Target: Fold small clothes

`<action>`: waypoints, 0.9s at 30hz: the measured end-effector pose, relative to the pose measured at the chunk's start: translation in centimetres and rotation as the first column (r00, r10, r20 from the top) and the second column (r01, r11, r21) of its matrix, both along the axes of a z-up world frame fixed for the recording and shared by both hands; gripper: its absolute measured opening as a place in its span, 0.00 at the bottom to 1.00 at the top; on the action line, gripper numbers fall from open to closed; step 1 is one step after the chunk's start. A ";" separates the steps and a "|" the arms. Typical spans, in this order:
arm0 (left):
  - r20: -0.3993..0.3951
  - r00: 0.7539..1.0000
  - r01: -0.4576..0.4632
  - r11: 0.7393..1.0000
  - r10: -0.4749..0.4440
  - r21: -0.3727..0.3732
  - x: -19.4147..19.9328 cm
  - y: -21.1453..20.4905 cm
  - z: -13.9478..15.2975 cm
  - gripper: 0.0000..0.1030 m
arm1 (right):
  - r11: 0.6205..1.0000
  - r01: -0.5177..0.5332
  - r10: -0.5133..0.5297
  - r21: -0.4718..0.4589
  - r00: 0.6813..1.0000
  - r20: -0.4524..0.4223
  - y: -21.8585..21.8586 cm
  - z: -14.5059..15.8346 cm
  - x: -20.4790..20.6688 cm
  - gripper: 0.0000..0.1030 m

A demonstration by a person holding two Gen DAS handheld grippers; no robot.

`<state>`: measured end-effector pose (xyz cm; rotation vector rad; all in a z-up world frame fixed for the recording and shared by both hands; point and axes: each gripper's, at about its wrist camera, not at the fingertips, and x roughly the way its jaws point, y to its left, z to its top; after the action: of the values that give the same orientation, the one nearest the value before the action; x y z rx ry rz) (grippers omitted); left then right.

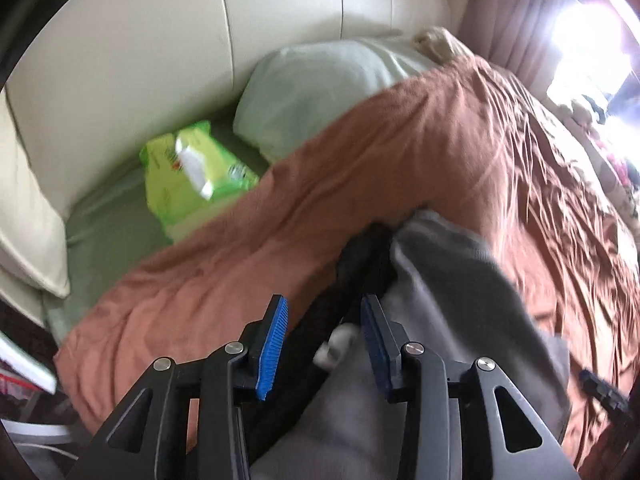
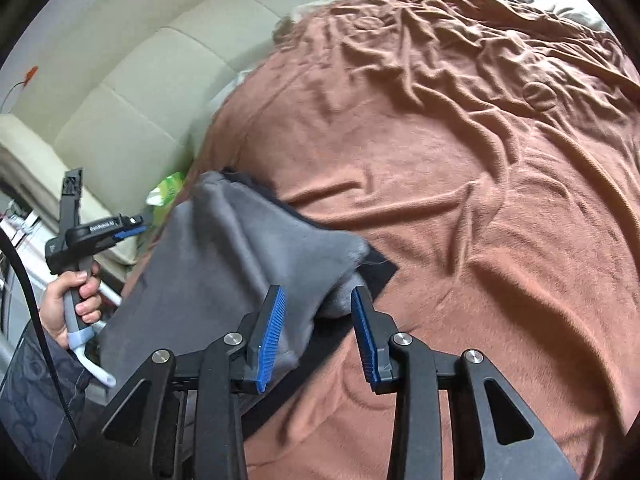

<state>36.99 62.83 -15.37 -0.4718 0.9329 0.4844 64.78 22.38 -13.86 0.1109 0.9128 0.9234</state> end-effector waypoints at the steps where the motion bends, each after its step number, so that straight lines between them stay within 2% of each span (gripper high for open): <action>1: -0.016 1.000 0.013 1.000 -0.013 -0.004 -0.6 -0.2 -0.2 0.40 | 1.000 -0.013 0.013 0.005 1.000 -0.003 -0.6 0.1 -0.8 0.31; 5: -0.059 0.997 0.056 0.998 -0.057 -0.022 -2.4 -1.1 -1.2 0.49 | 0.999 -0.052 0.052 0.007 0.999 -0.010 -1.1 0.2 -2.3 0.31; 12: -0.078 0.992 0.093 0.993 -0.099 -0.078 -4.5 -2.6 -3.4 0.48 | 0.995 -0.099 0.098 -0.013 0.994 -0.055 -0.5 -0.4 -4.4 0.31; 13: -0.079 0.991 0.105 0.992 -0.111 -0.074 -4.5 -3.0 -3.6 0.46 | 0.995 -0.102 0.101 -0.018 0.993 -0.056 -0.4 -0.4 -4.8 0.31; 15: -0.095 0.987 0.127 0.991 -0.130 -0.031 -4.7 -3.9 -3.6 0.12 | 0.994 -0.110 0.108 -0.025 0.993 -0.054 -0.3 -0.5 -5.5 0.31; 16: -0.100 0.986 0.129 0.991 -0.130 -0.017 -4.8 -4.1 -3.5 0.08 | 0.994 -0.110 0.108 -0.030 0.993 -0.053 -0.2 -0.5 -5.7 0.31; 21: -0.077 0.992 0.106 0.993 -0.102 0.047 -6.2 -4.2 -1.3 0.06 | 0.994 -0.104 0.102 -0.035 0.993 -0.054 0.5 -0.2 -6.4 0.31; 23: -0.074 0.994 0.086 0.996 -0.084 0.029 -6.6 -3.6 -1.1 0.06 | 0.994 -0.103 0.102 -0.030 0.993 -0.051 0.7 0.0 -6.7 0.31; 25: -0.121 0.988 0.090 0.996 -0.092 -0.021 -6.4 -3.3 -2.5 0.07 | 0.995 -0.100 0.098 -0.030 0.994 -0.049 0.8 0.0 -7.1 0.31; 27: -0.137 0.987 0.081 0.997 -0.081 -0.006 -6.3 -3.6 -3.0 0.12 | 0.995 -0.097 0.095 -0.029 0.994 -0.054 0.7 0.0 -7.4 0.31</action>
<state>30.72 59.25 -18.40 -0.4027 1.0804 0.4471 57.36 23.05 -13.83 0.0652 0.9882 0.9990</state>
